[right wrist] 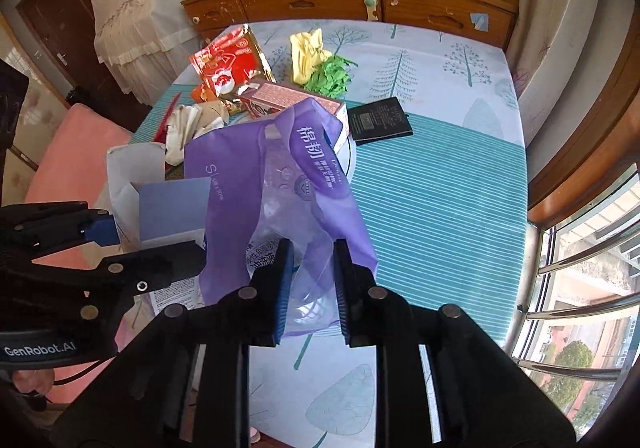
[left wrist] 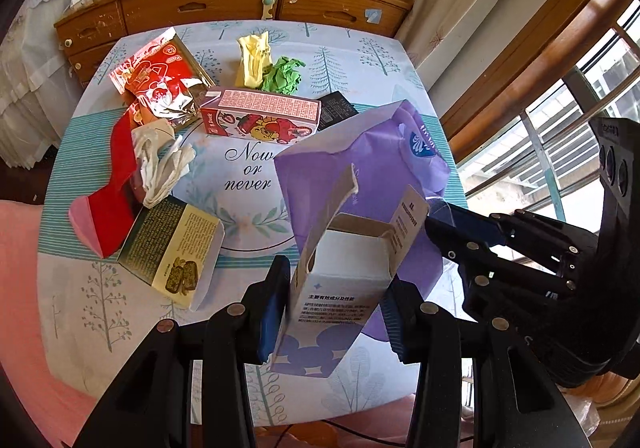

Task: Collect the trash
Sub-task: 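Lift the white carton with the left tool while the right tool lifts the purple bag, then move both tools over the bin and open them to drop carton and bag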

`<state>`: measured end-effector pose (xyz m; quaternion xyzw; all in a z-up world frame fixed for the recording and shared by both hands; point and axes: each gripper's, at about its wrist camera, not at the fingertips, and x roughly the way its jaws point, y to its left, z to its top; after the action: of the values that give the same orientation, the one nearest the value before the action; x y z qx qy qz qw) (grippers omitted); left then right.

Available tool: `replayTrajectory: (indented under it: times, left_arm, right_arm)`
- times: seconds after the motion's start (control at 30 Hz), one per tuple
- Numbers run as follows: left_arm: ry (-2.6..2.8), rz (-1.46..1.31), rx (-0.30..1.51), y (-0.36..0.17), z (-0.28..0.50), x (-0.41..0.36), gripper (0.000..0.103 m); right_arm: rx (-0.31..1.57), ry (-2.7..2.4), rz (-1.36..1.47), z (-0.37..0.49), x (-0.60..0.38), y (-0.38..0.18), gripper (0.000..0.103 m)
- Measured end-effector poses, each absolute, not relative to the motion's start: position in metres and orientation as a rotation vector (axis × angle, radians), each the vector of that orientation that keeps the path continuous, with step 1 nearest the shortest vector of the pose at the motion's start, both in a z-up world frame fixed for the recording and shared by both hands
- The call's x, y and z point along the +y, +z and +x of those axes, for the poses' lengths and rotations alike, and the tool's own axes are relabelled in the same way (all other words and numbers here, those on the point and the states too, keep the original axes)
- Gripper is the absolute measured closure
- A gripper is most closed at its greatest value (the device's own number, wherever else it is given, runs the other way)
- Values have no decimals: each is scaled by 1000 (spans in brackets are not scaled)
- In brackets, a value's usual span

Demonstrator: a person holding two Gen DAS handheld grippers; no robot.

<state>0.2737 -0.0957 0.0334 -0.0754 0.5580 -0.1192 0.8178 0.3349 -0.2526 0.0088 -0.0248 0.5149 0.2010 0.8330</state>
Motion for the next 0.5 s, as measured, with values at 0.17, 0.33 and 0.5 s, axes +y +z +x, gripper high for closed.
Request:
replayTrajectory:
  times: [0.17, 0.33, 0.5]
  left_arm:
    - [-299, -142, 1135, 61, 232, -75, 60]
    - [-366, -93, 1096, 80, 174, -48, 60]
    - [-425, -40, 1105, 78, 106, -6, 60]
  right_arm:
    - [1015, 372, -44, 295, -246, 46, 86]
    - [962, 308, -15, 232, -232, 71, 86]
    - [939, 233, 58, 145, -209, 77, 86]
